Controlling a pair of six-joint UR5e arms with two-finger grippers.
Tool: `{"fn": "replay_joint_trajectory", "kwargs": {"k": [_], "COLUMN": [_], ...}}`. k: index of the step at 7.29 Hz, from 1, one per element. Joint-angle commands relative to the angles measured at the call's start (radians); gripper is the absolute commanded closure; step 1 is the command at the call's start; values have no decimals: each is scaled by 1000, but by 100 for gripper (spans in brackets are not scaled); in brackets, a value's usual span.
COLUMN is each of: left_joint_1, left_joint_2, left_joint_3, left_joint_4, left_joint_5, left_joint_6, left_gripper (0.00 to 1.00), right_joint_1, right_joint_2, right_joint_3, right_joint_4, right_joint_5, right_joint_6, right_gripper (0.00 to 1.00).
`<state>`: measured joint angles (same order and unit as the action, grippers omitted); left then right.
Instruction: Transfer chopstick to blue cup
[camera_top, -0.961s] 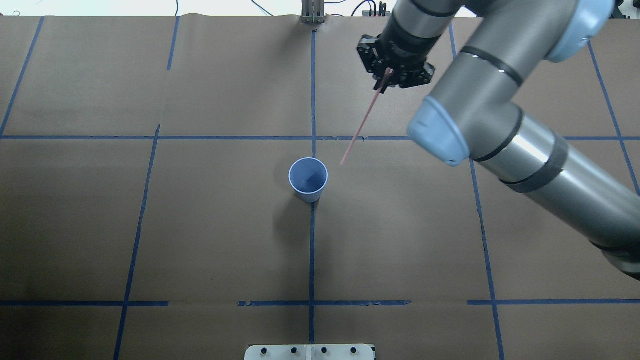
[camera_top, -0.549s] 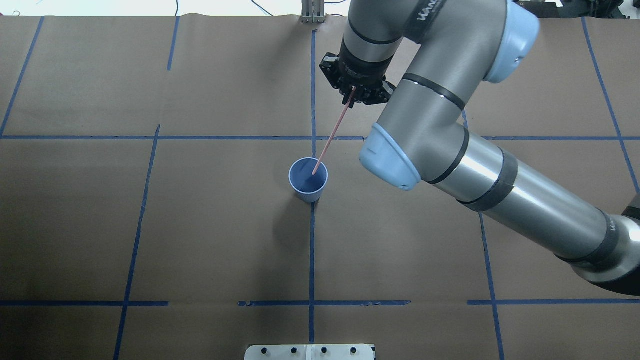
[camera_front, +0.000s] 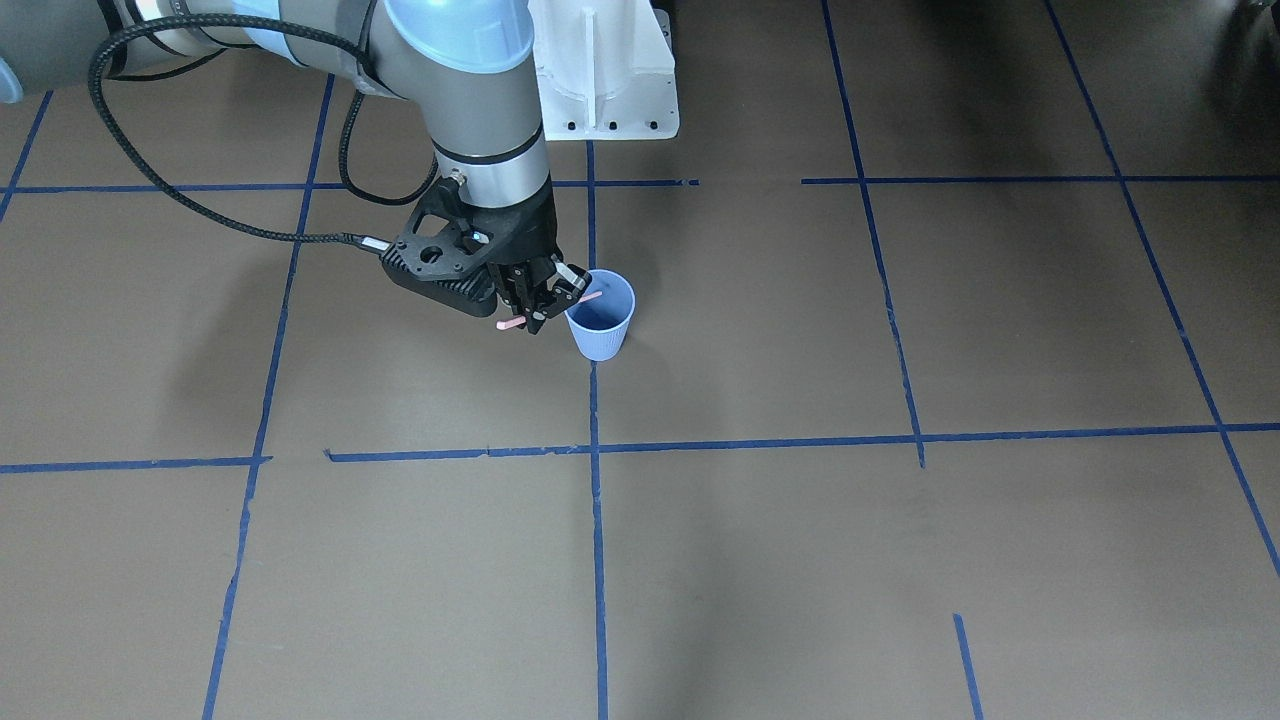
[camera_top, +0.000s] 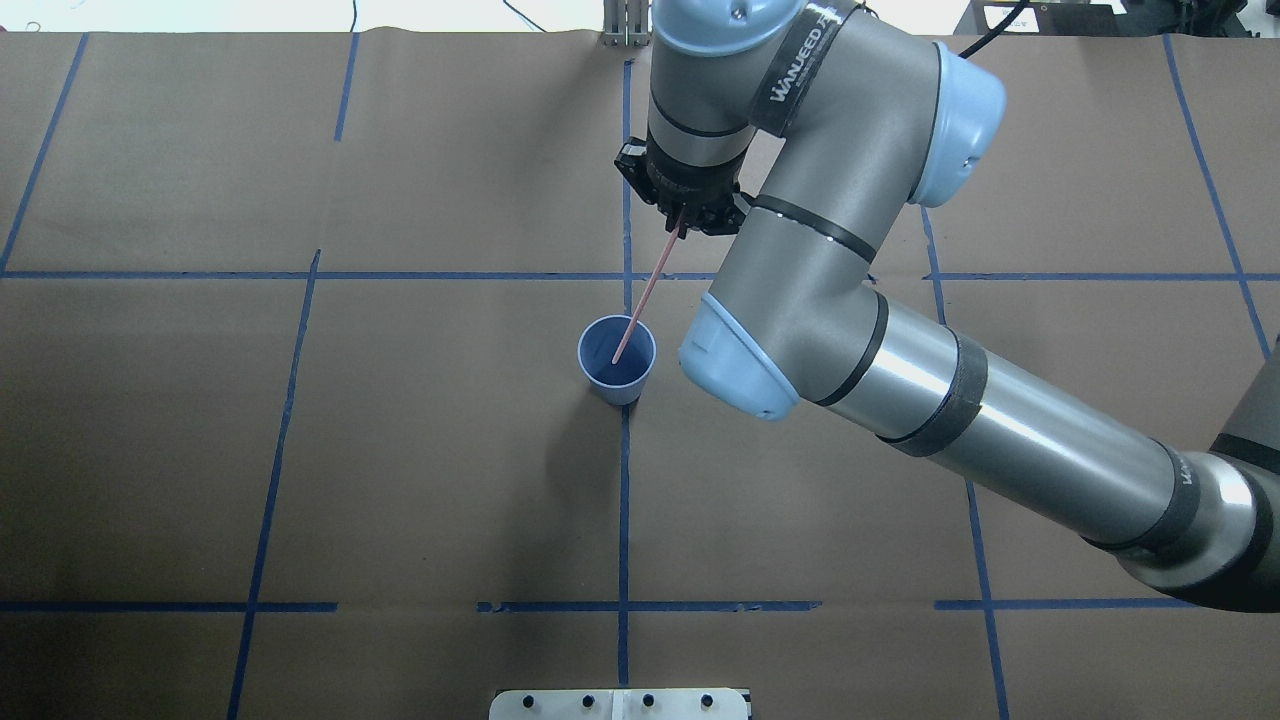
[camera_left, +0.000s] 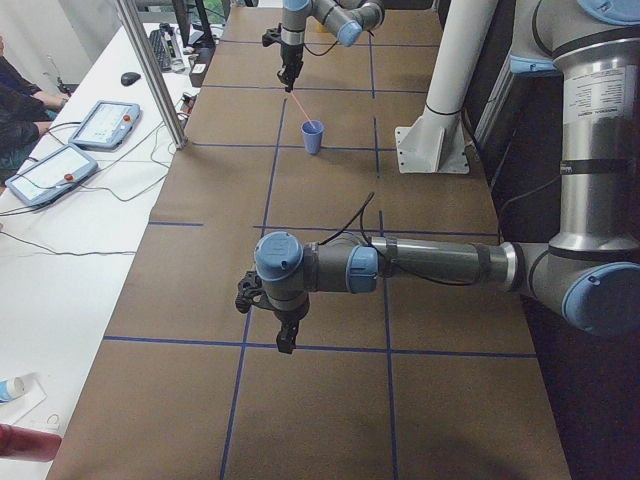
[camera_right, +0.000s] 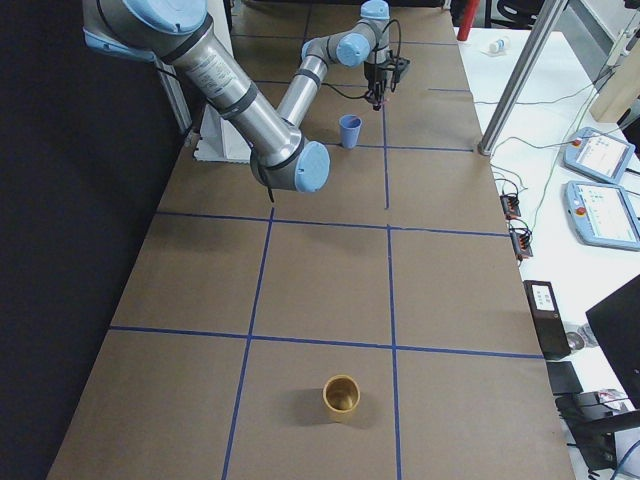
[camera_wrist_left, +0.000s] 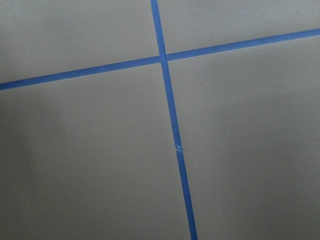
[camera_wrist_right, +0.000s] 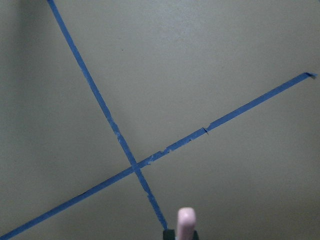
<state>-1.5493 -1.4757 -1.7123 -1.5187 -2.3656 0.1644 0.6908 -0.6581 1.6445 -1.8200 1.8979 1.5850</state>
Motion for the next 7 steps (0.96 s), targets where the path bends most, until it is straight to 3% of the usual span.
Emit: {"fn": "replay_joint_trajectory", "kwargs": {"k": [1,4,7], "left_joint_1": [2,2,2], "left_joint_2": [-2,-2,-2], "left_joint_3": [0,0,0], "left_joint_4": [0,0,0], "left_joint_5": [5,5,3], "left_joint_6": [3,1,1], "left_gripper": [0,0,0], "right_joint_1": [-51,-106,-112], "right_joint_2": [-1,-9,-15], "right_joint_3": [-5,-6,-6], "right_joint_4": [2,2,4], "right_joint_5": [-74,-154,-157], "right_joint_6": [35,95,95], "right_gripper": [99,87,73]}}
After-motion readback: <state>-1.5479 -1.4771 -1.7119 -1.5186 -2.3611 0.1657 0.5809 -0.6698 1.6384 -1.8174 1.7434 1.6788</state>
